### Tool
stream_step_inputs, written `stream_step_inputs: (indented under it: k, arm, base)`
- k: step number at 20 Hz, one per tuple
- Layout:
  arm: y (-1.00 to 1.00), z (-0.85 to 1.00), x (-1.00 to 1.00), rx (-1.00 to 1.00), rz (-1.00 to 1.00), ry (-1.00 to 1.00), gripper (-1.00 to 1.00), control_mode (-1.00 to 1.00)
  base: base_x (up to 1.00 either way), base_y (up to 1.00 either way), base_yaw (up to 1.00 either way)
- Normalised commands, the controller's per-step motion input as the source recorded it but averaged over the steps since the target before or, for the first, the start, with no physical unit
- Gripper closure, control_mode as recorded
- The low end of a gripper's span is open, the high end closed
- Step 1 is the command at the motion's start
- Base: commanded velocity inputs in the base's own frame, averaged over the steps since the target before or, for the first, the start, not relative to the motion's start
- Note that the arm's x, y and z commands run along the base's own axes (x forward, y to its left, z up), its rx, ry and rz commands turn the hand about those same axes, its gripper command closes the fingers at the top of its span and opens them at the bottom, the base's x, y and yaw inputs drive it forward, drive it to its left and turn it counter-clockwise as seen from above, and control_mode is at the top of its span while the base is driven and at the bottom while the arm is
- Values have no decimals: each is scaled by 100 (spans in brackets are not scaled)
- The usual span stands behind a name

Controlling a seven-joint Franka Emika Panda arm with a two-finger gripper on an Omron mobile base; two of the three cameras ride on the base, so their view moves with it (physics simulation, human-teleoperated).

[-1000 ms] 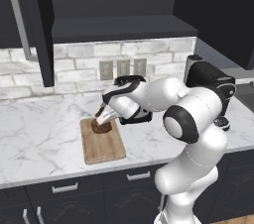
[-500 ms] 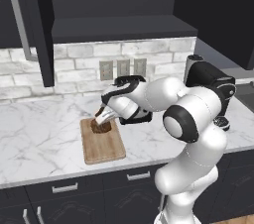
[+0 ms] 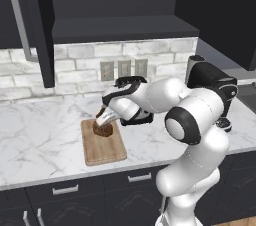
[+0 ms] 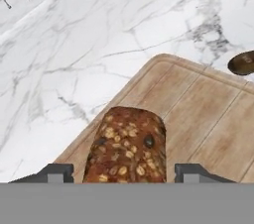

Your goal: Pick the bread, place it on the cutting board, pick the jam, place it on the counter, and close the cabinet.

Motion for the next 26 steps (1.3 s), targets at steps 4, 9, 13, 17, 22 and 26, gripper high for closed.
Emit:
stream_step_inputs:
  k: [4, 9, 13, 17, 22, 26]
  arm:
    - [0, -1, -29, 0, 0, 0, -100, -100]
    - [0, 0, -34, 0, 0, 0, -100, -100]
    - [-6, 14, -23, 0, 0, -3, -100, -100]
    - [-5, 34, -19, 0, 0, -10, -100, -100]
    - [-2, 49, -12, 0, 0, -13, -100, -100]
    - [0, 49, -12, 0, 0, -15, -100, -100]
  base:
    - [0, 0, 0]
    - [0, 0, 0]
    - [0, 0, 0]
    - [0, 0, 0]
    - [0, 0, 0]
    - [0, 0, 0]
